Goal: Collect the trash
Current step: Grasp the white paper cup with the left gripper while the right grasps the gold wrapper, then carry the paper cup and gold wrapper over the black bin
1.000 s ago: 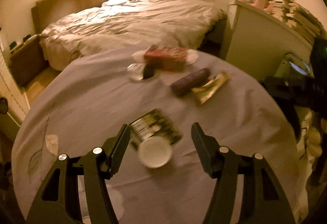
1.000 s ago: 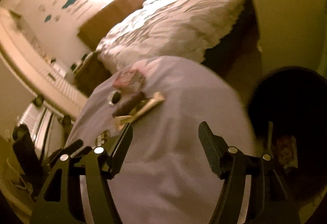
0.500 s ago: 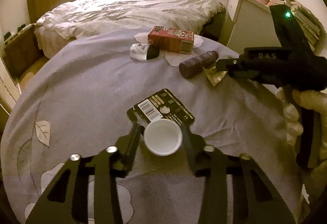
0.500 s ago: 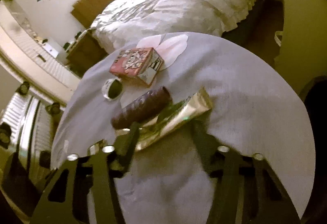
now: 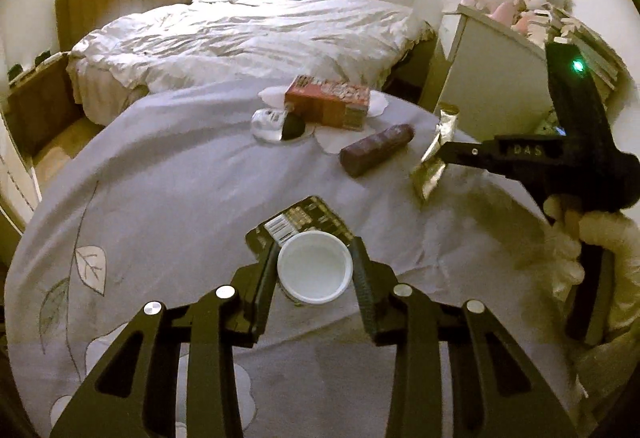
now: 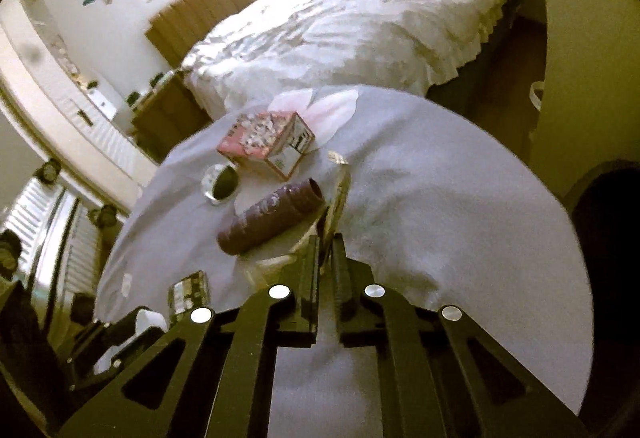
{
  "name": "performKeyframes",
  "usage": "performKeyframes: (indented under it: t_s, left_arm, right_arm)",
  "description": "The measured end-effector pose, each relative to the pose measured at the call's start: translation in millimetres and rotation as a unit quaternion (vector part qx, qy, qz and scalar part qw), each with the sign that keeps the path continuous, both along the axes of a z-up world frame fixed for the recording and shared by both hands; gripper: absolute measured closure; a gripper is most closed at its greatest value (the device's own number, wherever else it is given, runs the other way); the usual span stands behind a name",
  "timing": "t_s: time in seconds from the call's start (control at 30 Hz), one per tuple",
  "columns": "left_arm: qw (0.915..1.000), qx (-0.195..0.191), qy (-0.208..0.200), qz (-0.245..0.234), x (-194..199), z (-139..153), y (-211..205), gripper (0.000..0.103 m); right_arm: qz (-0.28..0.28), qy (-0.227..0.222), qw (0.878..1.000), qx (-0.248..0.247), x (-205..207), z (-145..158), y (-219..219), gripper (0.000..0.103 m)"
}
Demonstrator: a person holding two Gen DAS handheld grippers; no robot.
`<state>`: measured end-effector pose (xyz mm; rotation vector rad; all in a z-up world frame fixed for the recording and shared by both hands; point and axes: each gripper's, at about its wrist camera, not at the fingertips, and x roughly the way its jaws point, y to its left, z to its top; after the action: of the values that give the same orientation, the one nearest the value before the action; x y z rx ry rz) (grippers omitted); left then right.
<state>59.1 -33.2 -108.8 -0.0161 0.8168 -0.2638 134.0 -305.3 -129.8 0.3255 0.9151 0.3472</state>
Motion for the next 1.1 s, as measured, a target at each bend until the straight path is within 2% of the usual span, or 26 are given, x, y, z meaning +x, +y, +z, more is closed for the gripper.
performKeyframes:
  t_s: [0.33,0.6,0.8,1.1]
  left_arm:
    - [0.9988,-0.019,-0.027,-0.037,-2,33,-35,0.067]
    - [0.9928,-0.029,-0.055,-0.103,1,61,-97,0.067]
    - [0.9848,-0.028,-0.066,-0.158,3,71,-156,0.067]
    - [0.974,-0.03,-0.068,-0.214,5,71,-223,0.067]
  right_arm:
    - [-0.031,-0.061,0.998,0.013,-39,41,-49,0.096]
    - [-0.085,-0.096,0.992,-0.012,-77,61,-103,0.096]
    - [-0.132,-0.1,0.986,-0.023,-96,61,-151,0.096]
    - [-0.194,-0.09,0.977,-0.02,-116,48,-214,0.096]
